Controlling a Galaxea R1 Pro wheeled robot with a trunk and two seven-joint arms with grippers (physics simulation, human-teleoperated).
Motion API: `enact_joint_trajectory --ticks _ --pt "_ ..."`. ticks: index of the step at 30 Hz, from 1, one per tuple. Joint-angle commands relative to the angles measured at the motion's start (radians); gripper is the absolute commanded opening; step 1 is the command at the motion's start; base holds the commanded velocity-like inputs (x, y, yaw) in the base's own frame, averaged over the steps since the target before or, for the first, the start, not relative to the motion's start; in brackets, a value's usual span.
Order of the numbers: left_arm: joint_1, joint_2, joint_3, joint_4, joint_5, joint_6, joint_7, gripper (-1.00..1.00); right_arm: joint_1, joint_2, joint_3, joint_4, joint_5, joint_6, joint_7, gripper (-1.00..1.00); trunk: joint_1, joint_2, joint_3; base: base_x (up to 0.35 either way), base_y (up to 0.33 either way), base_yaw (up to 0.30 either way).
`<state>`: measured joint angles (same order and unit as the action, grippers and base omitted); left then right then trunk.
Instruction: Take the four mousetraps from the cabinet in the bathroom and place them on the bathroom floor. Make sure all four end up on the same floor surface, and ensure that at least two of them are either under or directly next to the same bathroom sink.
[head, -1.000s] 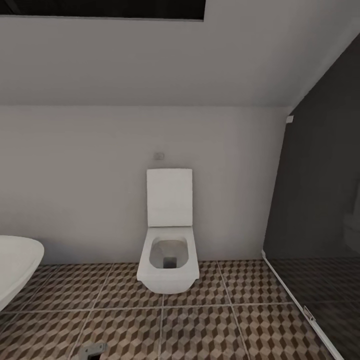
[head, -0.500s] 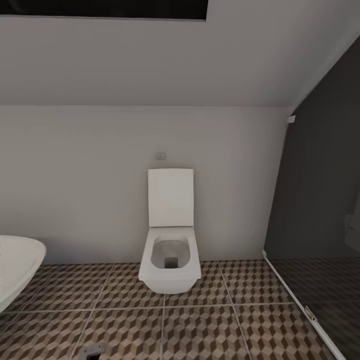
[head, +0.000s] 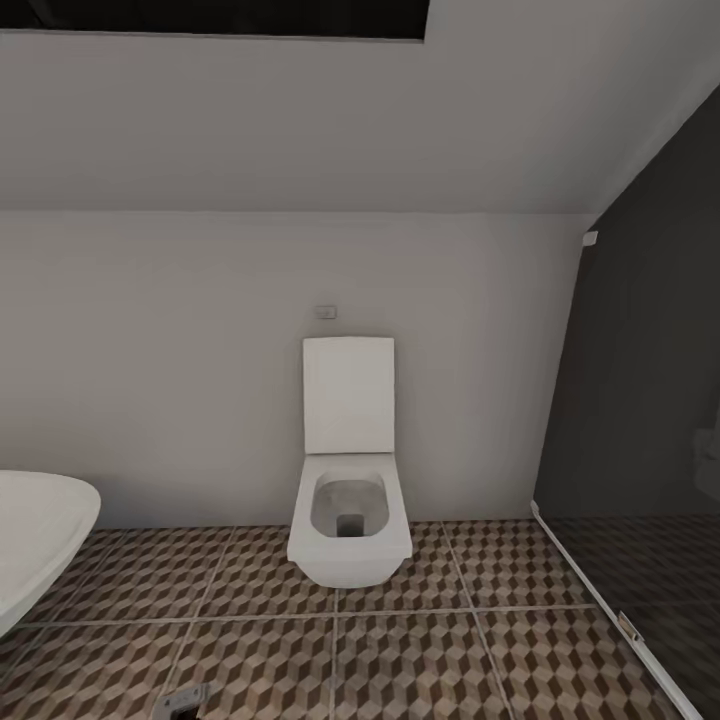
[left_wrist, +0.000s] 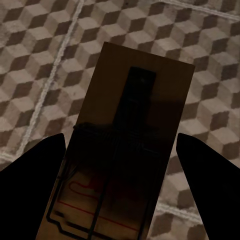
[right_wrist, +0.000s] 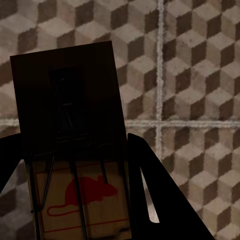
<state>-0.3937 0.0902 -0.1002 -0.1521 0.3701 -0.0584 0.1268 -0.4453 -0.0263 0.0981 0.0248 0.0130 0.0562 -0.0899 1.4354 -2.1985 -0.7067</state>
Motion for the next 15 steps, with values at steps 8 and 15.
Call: enact_joint_trajectory --ticks 8,15 --pt "-0.001 0.0 -0.009 0.0 0.01 -0.003 0.004 -1.0 -0.001 0.001 0.009 0.001 -0.001 0.008 -0.001 -1.0 0.0 0.0 -0.001 0.0 0.001 0.002" --pt "-0.001 0.0 -0.009 0.0 0.01 -0.003 0.004 -1.0 -0.001 0.001 0.009 0.001 0.002 0.007 -0.002 -1.0 0.0 0.0 -0.001 0.0 0.0 0.138"
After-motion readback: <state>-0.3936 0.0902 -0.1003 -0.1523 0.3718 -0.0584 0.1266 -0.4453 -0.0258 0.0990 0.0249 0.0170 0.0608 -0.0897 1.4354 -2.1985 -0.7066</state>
